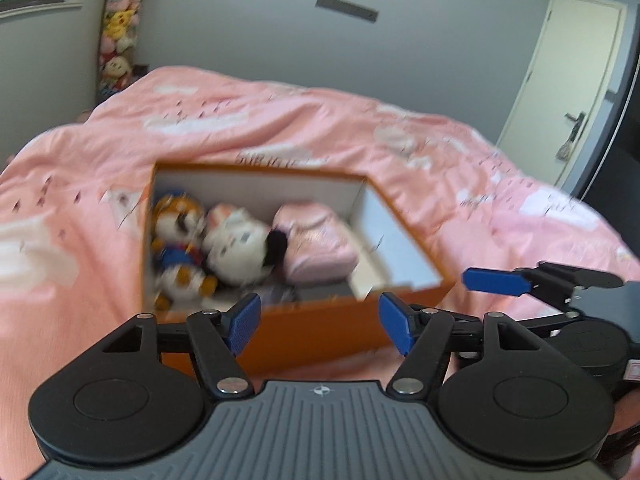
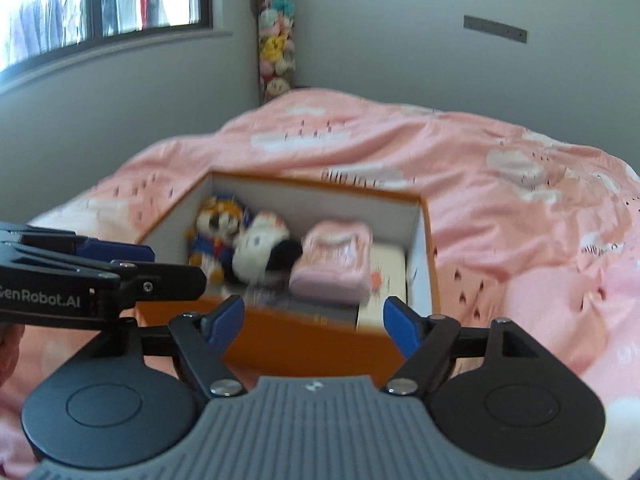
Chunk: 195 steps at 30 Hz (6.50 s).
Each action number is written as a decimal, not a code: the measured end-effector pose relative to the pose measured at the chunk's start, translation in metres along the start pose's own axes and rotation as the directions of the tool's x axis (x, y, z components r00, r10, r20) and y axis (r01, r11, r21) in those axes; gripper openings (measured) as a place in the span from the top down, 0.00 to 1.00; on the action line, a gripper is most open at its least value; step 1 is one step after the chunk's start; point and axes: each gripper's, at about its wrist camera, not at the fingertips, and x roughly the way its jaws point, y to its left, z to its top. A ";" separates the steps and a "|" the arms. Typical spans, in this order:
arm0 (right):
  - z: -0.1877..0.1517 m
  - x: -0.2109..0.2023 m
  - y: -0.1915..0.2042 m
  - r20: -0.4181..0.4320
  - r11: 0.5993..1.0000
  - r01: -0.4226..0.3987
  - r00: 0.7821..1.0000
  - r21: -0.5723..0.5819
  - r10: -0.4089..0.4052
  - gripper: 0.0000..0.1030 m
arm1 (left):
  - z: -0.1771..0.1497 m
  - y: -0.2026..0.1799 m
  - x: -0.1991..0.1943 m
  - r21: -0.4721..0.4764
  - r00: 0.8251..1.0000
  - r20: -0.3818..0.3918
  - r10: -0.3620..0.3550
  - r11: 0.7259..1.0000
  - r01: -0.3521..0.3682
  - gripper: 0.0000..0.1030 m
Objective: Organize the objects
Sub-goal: 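Lower the pouch and wallet into the orange box and open both grippers, then grasp the yellow tape measure with the right gripper while the left grasps the orange crochet flower, then lift and carry the tape measure and crochet flower over the orange box, then lower both items into the orange box and open both grippers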
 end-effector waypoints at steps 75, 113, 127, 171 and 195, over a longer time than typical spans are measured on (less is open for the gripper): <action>-0.109 0.022 -0.036 -0.444 0.984 -0.031 0.890 0.175 0.107 0.45 | -0.105 -0.039 0.097 -0.011 0.647 -0.727 -0.230 0.946 0.324 0.41; 0.043 -0.009 -0.018 -0.079 0.973 -0.225 0.970 0.058 0.229 0.45 | 0.048 0.040 -0.005 -0.086 0.980 -0.030 -0.196 0.977 0.193 0.50; 0.080 0.105 0.011 -0.213 0.947 -0.311 0.923 0.077 0.321 0.45 | 0.076 0.074 0.055 0.162 0.963 -0.269 -0.028 0.984 0.074 0.50; 0.075 0.195 0.007 -0.436 0.895 -0.433 0.790 0.102 0.432 0.45 | 0.086 0.057 0.134 0.526 0.760 -0.636 0.132 0.795 0.303 0.50; 0.071 0.163 -0.010 -0.368 0.905 -0.408 0.829 0.119 0.422 0.44 | 0.093 0.034 0.122 0.583 0.780 -0.596 0.188 0.770 0.260 0.21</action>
